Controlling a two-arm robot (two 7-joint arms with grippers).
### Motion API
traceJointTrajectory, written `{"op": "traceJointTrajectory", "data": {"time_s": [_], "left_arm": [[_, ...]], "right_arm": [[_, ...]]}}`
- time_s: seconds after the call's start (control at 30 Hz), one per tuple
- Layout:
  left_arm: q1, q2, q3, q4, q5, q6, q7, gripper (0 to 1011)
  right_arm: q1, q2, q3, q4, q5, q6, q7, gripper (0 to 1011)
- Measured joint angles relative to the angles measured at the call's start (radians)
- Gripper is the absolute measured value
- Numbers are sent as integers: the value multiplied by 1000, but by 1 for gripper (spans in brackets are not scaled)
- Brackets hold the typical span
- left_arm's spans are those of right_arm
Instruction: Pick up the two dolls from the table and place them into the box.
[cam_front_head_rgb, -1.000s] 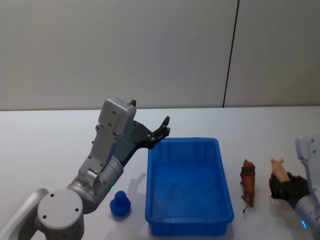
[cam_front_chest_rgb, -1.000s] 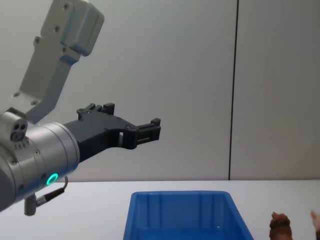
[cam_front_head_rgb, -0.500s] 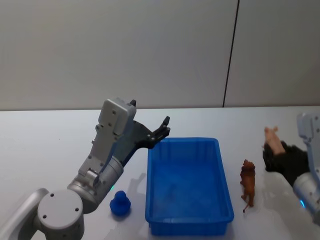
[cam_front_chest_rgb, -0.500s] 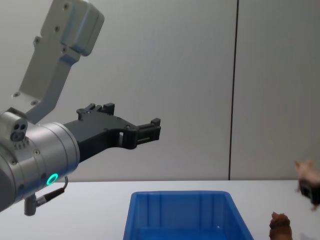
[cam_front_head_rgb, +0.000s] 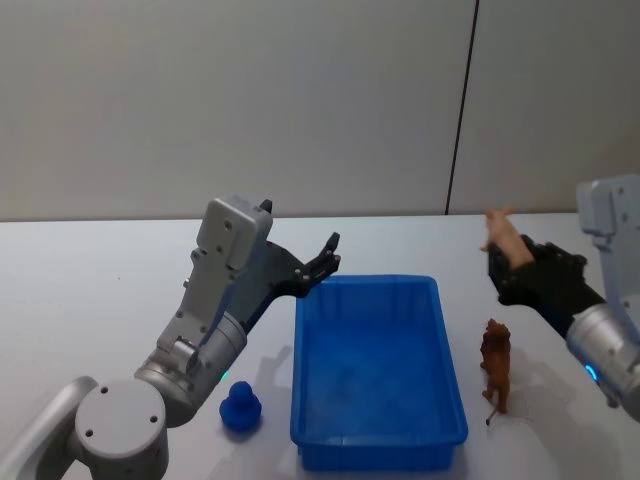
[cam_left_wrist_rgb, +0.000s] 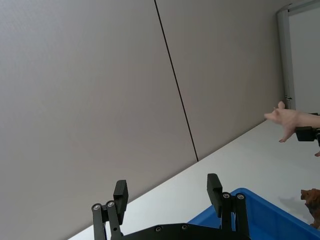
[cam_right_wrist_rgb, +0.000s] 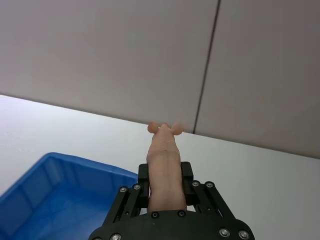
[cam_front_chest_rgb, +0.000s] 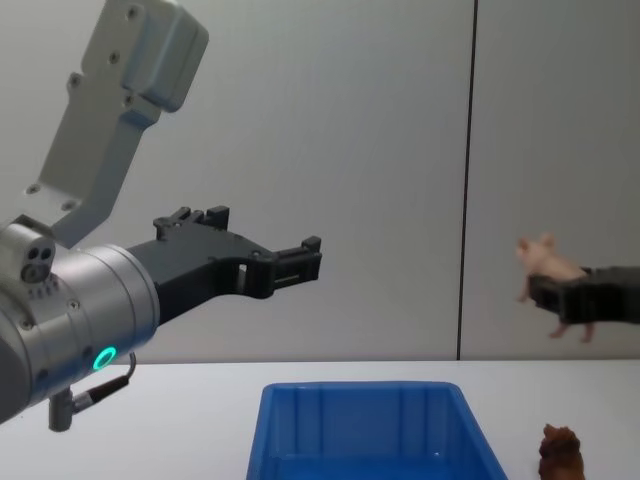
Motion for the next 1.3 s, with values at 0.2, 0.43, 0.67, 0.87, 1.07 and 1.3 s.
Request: {"op": "traceJointTrajectory", "data": {"time_s": [0.2, 0.43, 0.67, 0.87, 1.07, 1.3], "left_arm": [[0, 0, 0, 0, 0, 0, 0, 1001], [0, 0, 0, 0, 0, 0, 0, 1001], [0, 0, 0, 0, 0, 0, 0, 1001], [0, 0, 0, 0, 0, 0, 0, 1001], [0, 0, 0, 0, 0, 0, 0, 1001], [0, 0, 0, 0, 0, 0, 0, 1001]], "right_arm": [[19, 0, -7, -17, 4, 48, 81, 362], [39, 0, -20, -26, -1, 136, 168, 363], [50, 0, -32, -26, -19, 196, 215, 363], [56, 0, -40, -24, -31, 232, 243, 518], [59, 0, -45, -23, -38, 253, 260, 719], [62, 0, -48, -22, -42, 266, 271, 920]]}}
